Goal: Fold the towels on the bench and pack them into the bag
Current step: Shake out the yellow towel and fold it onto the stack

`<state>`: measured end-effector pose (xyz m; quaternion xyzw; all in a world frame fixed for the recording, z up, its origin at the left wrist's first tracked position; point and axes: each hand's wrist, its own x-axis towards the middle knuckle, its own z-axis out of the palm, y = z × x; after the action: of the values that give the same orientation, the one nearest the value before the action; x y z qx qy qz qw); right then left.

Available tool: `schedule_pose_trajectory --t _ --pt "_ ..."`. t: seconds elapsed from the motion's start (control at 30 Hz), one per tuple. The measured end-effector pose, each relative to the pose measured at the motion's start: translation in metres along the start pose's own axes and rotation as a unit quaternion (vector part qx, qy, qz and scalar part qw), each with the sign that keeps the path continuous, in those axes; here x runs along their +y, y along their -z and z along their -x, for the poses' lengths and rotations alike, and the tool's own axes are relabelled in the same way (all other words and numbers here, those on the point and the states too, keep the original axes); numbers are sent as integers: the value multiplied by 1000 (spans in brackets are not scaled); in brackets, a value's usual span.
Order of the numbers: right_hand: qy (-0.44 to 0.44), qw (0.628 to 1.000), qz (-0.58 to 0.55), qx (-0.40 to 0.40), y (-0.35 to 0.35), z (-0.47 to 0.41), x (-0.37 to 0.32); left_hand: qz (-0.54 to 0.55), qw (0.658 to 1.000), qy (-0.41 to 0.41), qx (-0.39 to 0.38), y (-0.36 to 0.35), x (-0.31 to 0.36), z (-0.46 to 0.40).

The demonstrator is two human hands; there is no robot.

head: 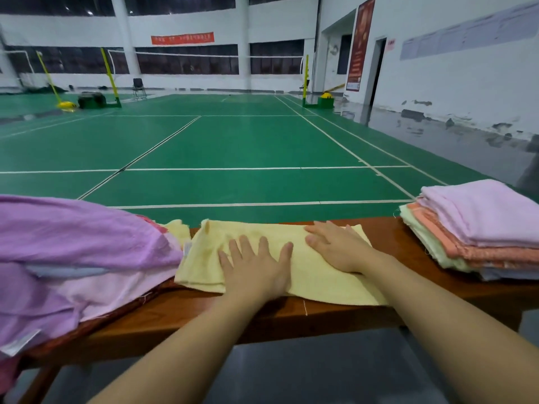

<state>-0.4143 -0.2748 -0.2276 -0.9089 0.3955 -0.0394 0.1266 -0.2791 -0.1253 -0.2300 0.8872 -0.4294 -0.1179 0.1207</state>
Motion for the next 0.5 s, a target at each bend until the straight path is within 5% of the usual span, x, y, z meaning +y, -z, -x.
schedule_pose_trajectory --t 0.23,0.37,0.5 --pt "-126 987 101 1 -5 51 -40 -37 999 -15 -20 17 3 -46" --pt "-120 983 137 -10 10 74 -62 -39 999 -10 -17 9 21 -57" --pt "-113 989 93 -21 24 81 -57 -74 989 -125 -23 -1 28 -66"
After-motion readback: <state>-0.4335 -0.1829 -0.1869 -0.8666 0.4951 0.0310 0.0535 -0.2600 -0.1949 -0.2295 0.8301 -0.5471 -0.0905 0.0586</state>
